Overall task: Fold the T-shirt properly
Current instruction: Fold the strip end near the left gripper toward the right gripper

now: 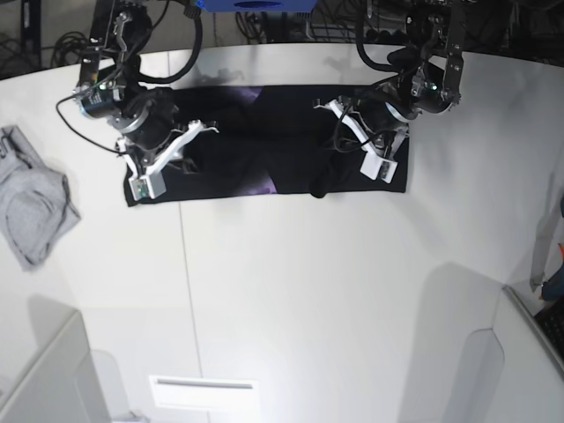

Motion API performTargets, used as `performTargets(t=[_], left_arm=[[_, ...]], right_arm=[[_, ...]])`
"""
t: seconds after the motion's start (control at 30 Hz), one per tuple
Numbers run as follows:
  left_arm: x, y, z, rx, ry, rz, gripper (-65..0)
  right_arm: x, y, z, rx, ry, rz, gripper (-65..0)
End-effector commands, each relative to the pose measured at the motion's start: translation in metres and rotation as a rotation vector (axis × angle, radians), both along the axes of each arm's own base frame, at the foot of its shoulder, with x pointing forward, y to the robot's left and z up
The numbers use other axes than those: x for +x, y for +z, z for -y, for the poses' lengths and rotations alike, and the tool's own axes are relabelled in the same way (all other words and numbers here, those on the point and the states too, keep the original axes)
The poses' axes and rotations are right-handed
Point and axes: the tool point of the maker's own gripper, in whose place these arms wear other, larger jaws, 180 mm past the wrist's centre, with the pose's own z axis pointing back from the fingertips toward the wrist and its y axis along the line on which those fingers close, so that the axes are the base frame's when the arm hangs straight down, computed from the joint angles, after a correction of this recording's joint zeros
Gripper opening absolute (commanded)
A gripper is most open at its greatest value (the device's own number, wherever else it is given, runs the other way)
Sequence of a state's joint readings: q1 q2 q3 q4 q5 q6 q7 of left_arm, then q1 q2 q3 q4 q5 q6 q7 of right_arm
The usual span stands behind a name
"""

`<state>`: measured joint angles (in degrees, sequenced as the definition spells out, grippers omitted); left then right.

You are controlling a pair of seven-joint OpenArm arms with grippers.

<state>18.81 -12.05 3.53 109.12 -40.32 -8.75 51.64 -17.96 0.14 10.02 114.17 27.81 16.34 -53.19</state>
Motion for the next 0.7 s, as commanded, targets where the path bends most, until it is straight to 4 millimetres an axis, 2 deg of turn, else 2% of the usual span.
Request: performTargets(t=[0.0, 0.37, 0.53, 0.67], left_arm=[[0.009, 0.011, 0.003, -0.020, 0.005, 0.045, -65.0], [0.010, 0.012, 0.003, -0.021, 0.001, 0.046, -65.0], [0.003, 0.010, 0.016, -0.031, -0.039, 0.034, -65.0], [0.005, 0.011, 0.015, -0.033, -0.031, 0.036, -65.0]], right_arm=[[0.007, 0.011, 0.001, 0.005, -0.002, 0.048, -65.0], [0.007, 0.011, 0.001, 0.005, -0.002, 0.048, -65.0], [0.007, 0.011, 0.001, 0.005, -0.002, 0.048, -65.0], [0.007, 0.011, 0.001, 0.005, -0.002, 0.048, -65.0]])
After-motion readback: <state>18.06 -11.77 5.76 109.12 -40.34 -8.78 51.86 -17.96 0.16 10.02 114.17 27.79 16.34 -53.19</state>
